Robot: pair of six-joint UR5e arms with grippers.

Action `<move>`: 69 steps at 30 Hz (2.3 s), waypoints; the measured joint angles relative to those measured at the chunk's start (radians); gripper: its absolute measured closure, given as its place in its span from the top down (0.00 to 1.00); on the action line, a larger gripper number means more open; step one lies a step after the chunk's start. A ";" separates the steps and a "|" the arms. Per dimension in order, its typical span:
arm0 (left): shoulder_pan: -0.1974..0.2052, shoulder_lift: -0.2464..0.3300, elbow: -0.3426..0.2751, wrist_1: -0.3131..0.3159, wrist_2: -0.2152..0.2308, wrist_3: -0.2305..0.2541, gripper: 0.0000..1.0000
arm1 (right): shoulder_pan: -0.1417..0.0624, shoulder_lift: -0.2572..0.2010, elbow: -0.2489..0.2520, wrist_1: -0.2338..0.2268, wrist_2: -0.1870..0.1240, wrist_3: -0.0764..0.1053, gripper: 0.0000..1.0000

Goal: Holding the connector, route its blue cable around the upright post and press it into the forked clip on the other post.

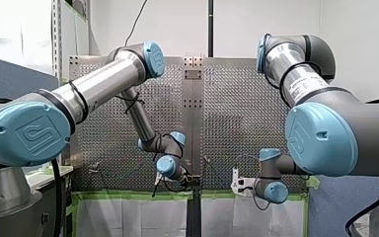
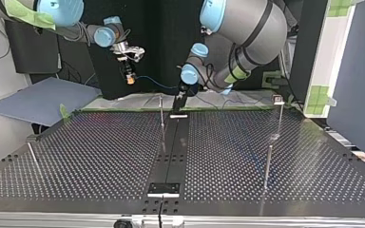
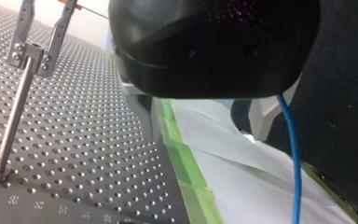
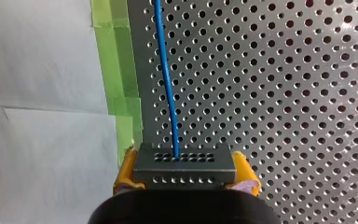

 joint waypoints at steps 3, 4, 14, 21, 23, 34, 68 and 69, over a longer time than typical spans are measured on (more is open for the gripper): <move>-0.003 0.000 -0.002 0.003 -0.015 -0.007 0.99 | -0.002 0.000 -0.008 0.005 -0.020 0.000 0.00; -0.003 0.000 -0.003 0.006 -0.019 -0.009 0.99 | -0.002 0.000 -0.010 0.006 -0.028 0.000 0.00; -0.012 0.022 -0.052 0.074 -0.069 -0.073 0.99 | -0.005 0.001 -0.042 0.012 -0.118 0.000 0.00; -0.043 0.063 -0.068 0.142 -0.135 -0.137 0.99 | -0.010 0.001 -0.046 0.011 -0.134 -0.003 0.00; -0.053 0.065 -0.068 0.158 -0.151 -0.146 0.99 | -0.010 0.001 -0.046 0.010 -0.135 -0.003 0.00; -0.097 0.066 -0.068 0.198 -0.230 -0.157 0.99 | -0.018 0.001 -0.047 0.007 -0.152 -0.003 0.00; -0.159 0.065 -0.068 0.334 -0.322 -0.313 0.99 | -0.022 0.000 -0.072 0.025 -0.170 0.001 0.00; -0.158 0.065 -0.068 0.332 -0.332 -0.312 0.99 | -0.022 0.000 -0.074 0.026 -0.169 0.000 0.00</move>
